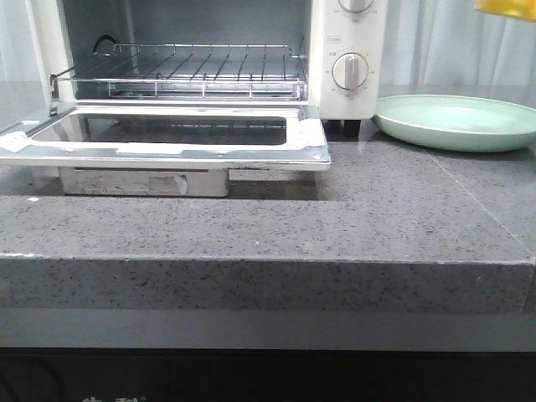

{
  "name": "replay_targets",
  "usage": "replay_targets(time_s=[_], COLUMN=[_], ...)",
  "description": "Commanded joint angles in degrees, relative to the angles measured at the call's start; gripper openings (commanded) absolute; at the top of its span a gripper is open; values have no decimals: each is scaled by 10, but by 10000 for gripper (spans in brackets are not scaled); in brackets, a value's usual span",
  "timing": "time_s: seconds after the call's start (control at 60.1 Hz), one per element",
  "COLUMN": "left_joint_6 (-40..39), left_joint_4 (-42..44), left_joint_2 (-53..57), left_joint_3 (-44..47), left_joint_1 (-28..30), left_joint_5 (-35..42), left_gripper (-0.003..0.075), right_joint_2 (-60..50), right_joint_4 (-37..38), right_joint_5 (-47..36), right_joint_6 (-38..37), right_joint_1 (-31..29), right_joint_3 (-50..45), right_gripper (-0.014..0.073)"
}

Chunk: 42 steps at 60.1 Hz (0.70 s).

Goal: Put bread in oven
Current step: 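Lift the croissant with the right gripper and carry it toward the oven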

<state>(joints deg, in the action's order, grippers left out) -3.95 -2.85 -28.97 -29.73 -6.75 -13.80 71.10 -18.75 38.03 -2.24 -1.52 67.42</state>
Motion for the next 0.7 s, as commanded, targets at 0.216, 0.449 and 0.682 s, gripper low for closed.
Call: replay_targets(time_s=[0.216,0.449,0.682], left_joint_6=[-4,-4,-4], left_joint_4=[-4,-4,-4], left_joint_2=[-1,-1,-1], left_joint_3=[-15,-15,-15], left_joint_1=[0,0,0], left_joint_5=[49,49,49], left_gripper=[-20,-20,-20], right_joint_2=[-95,-5,137], right_joint_4=[-61,-104,-131], right_joint_5=[-84,-234,-308], right_joint_6=[6,6,6], right_joint_1=[176,325,363], right_joint_3=[-86,-54,46], right_gripper=[129,129,132])
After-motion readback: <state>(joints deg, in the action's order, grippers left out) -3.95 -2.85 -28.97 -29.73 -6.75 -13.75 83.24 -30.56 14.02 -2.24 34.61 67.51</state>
